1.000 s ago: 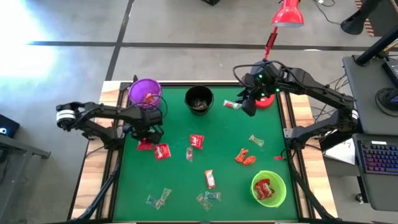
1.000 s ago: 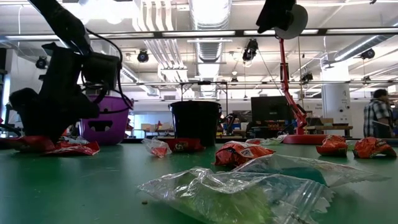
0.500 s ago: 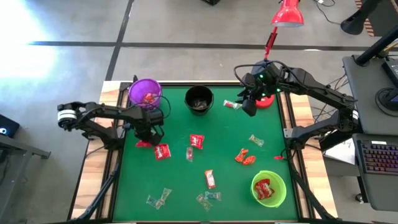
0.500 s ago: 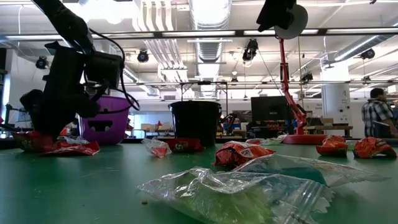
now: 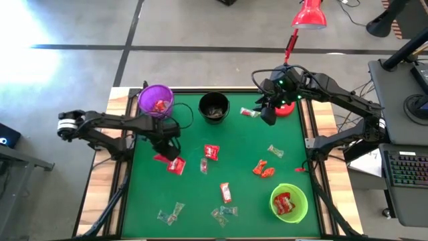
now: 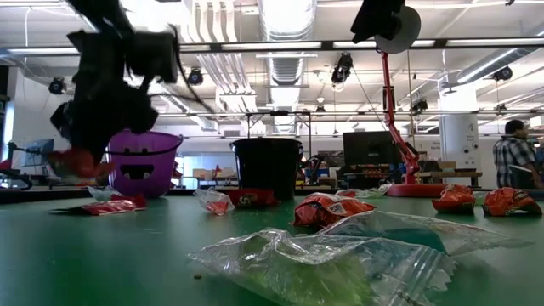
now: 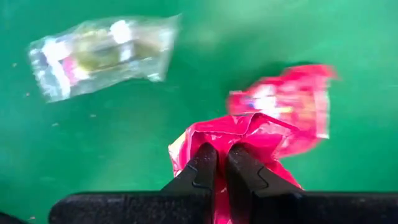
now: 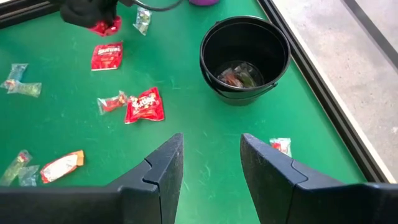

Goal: Sort candy
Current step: Put the left red candy into the green bucket

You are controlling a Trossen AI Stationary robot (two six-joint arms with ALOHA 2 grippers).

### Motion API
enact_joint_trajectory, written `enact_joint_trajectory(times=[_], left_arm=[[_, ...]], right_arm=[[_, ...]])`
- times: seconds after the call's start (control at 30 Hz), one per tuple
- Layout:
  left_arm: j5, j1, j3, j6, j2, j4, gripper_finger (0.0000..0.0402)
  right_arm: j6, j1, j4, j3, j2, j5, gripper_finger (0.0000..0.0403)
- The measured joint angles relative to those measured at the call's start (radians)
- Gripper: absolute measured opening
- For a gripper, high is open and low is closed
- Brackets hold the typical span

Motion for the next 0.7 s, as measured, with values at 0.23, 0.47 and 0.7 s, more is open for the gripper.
enact_joint_trajectory(times=[0.23, 0.47, 0.7], left_arm=[[-0.088, -0.046, 0.139, -0.033, -0.032, -0.11, 0.0], [-0.222, -0.051, 0.312, 0.029, -0.033, -0.125, 0.0], [-0.325, -0.051, 0.48, 0.163, -0.033, -0.123, 0.0]], right_arm=[[-0.01, 0.0, 0.0, 0.0, 0.0, 0.0, 0.0151], [0.02, 0.0, 0.0, 0.0, 0.0, -0.032, 0.0151], [0.119, 0.0, 0.013, 0.0, 0.003, -0.106, 0.0151]])
